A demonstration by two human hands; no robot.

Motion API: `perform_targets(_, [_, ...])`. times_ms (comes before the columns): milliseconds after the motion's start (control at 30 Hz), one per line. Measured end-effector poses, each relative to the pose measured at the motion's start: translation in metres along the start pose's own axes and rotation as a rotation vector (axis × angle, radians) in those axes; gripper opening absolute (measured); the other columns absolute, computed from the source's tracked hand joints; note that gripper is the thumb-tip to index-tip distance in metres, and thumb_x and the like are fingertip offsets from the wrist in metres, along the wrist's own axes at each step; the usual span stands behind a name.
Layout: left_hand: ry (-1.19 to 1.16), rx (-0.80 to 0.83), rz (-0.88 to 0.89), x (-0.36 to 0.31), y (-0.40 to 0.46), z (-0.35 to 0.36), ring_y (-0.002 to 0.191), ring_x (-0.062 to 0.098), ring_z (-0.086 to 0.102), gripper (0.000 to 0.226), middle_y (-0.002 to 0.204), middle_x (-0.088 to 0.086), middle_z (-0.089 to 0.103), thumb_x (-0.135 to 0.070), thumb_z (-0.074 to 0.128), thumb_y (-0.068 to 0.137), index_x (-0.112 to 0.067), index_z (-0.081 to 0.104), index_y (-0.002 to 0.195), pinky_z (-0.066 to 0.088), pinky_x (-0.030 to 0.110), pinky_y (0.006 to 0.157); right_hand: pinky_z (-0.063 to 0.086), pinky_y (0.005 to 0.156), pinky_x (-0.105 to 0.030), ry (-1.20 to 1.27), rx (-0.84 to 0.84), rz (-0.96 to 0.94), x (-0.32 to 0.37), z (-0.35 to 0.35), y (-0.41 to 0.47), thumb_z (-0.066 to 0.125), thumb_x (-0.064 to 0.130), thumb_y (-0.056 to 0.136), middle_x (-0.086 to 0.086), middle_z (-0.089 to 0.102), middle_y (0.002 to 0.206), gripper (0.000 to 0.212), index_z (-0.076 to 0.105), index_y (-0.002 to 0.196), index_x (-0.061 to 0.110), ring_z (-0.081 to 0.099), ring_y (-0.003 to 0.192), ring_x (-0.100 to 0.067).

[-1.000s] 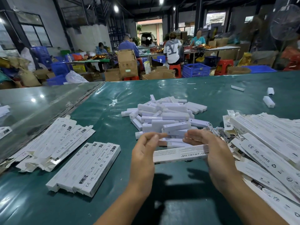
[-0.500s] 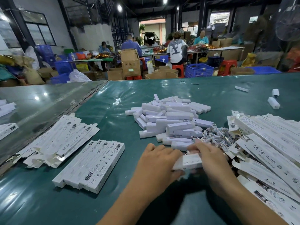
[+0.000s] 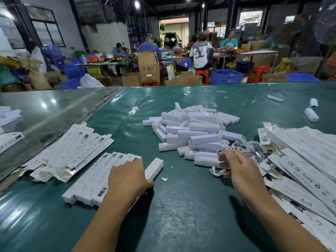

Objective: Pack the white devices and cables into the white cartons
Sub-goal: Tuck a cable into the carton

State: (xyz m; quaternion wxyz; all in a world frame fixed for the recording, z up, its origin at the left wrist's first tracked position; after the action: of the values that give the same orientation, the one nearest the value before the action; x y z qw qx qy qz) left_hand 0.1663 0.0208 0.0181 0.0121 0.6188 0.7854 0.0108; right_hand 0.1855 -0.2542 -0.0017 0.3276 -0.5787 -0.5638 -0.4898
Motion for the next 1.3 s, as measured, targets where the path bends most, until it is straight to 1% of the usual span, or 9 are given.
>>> perform_targets(200, [-0.057, -0.105, -0.092, 0.009, 0.009, 0.0, 0.073, 0.023, 0.055, 0.04, 0.078, -0.005, 0.052, -0.035, 0.068, 0.08, -0.018, 0.035, 0.095, 0.033, 0.032, 0.057, 0.042, 0.073, -0.015, -0.259, -0.079, -0.22, 0.006, -0.014, 0.003, 0.056, 0.039, 0.1, 0.016, 0.068, 0.092, 0.012, 0.065, 0.095, 0.032, 0.061, 0.088, 0.003])
perform_targets(333, [-0.118, -0.163, -0.037, 0.003, 0.011, 0.002, 0.079, 0.025, 0.054, 0.033, 0.092, -0.002, 0.057, -0.039, 0.065, 0.087, -0.018, 0.041, 0.098, 0.035, 0.034, 0.061, 0.044, 0.086, -0.042, -0.598, -0.184, -0.309, 0.01, -0.026, 0.008, 0.064, 0.021, 0.094, -0.006, 0.068, 0.102, 0.012, 0.069, 0.101, 0.012, 0.059, 0.098, -0.029])
perform_targets(500, [-0.234, -0.242, 0.112, -0.03, 0.004, 0.015, 0.087, 0.026, 0.057, 0.031, 0.094, -0.001, 0.058, -0.048, 0.054, 0.097, -0.019, 0.045, 0.094, 0.039, 0.037, 0.069, 0.04, 0.094, -0.047, -0.776, -0.346, -0.201, 0.026, -0.055, 0.008, 0.065, 0.016, 0.093, -0.013, 0.066, 0.111, 0.02, 0.067, 0.111, 0.01, 0.055, 0.107, -0.037])
perform_targets(600, [-0.271, -0.168, 0.196, -0.047, 0.0, 0.024, 0.089, 0.023, 0.054, 0.029, 0.089, -0.004, 0.054, -0.049, 0.055, 0.098, -0.021, 0.046, 0.093, 0.041, 0.037, 0.071, 0.051, 0.085, -0.041, -0.734, -0.1, -0.105, 0.05, -0.075, 0.002, 0.062, 0.021, 0.097, -0.005, 0.067, 0.103, 0.004, 0.062, 0.102, 0.02, 0.06, 0.093, -0.027])
perform_targets(700, [-0.291, -0.163, 0.262, -0.058, -0.005, 0.026, 0.084, 0.021, 0.051, 0.029, 0.087, -0.005, 0.057, -0.047, 0.056, 0.098, -0.021, 0.047, 0.089, 0.036, 0.035, 0.069, 0.052, 0.073, -0.032, -1.173, 0.287, 0.014, 0.07, -0.105, -0.025, 0.061, 0.04, 0.096, 0.006, 0.065, 0.098, 0.014, 0.054, 0.098, 0.028, 0.059, 0.085, -0.015])
perform_targets(800, [-0.342, -0.169, 0.309, -0.066, -0.011, 0.025, 0.085, 0.021, 0.057, 0.029, 0.088, -0.004, 0.062, -0.047, 0.058, 0.097, -0.02, 0.053, 0.09, 0.043, 0.037, 0.07, 0.039, 0.059, -0.029, -1.503, 0.401, 0.065, 0.069, -0.128, -0.067, 0.053, 0.056, 0.091, 0.009, 0.056, 0.096, 0.035, 0.038, 0.108, 0.03, 0.057, 0.085, -0.016])
perform_targets(1033, [-0.4, -0.196, 0.408, -0.082, -0.021, 0.026, 0.083, 0.02, 0.057, 0.025, 0.079, -0.008, 0.055, -0.047, 0.059, 0.096, -0.024, 0.057, 0.089, 0.044, 0.035, 0.068, 0.041, 0.083, -0.029, -1.508, 0.407, 0.022, 0.02, -0.101, -0.11, 0.047, 0.025, 0.099, -0.003, 0.048, 0.133, 0.038, 0.04, 0.135, 0.016, 0.05, 0.124, -0.022])
perform_targets(1200, [-0.441, -0.162, 0.479, -0.087, -0.024, 0.026, 0.072, 0.014, 0.052, 0.021, 0.069, -0.007, 0.053, -0.043, 0.063, 0.095, -0.025, 0.059, 0.085, 0.041, 0.033, 0.062, 0.037, 0.072, -0.032, -1.405, 0.424, -0.029, 0.026, -0.075, -0.073, 0.052, 0.031, 0.098, -0.003, 0.051, 0.124, 0.033, 0.045, 0.126, 0.016, 0.055, 0.113, -0.023])
perform_targets(1300, [-0.743, -0.054, 0.572, -0.092, -0.028, 0.023, 0.08, 0.007, 0.061, 0.021, 0.085, -0.01, 0.068, -0.044, 0.072, 0.09, -0.025, 0.066, 0.097, 0.048, 0.025, 0.073, 0.042, 0.069, -0.031, -1.03, 0.334, -0.18, 0.038, -0.064, -0.043, 0.062, 0.032, 0.091, 0.006, 0.058, 0.103, 0.022, 0.051, 0.108, 0.024, 0.061, 0.093, -0.019])
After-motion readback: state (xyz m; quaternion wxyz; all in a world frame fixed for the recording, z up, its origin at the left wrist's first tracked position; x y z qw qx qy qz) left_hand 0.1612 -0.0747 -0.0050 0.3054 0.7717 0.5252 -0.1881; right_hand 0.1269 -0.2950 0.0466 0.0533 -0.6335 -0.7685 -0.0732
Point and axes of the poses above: each hand's wrist, its own y-axis towards the middle knuckle, its own z-axis out of the palm, x = y × z, the point moved 1 cm from there along y, towards the middle knuckle
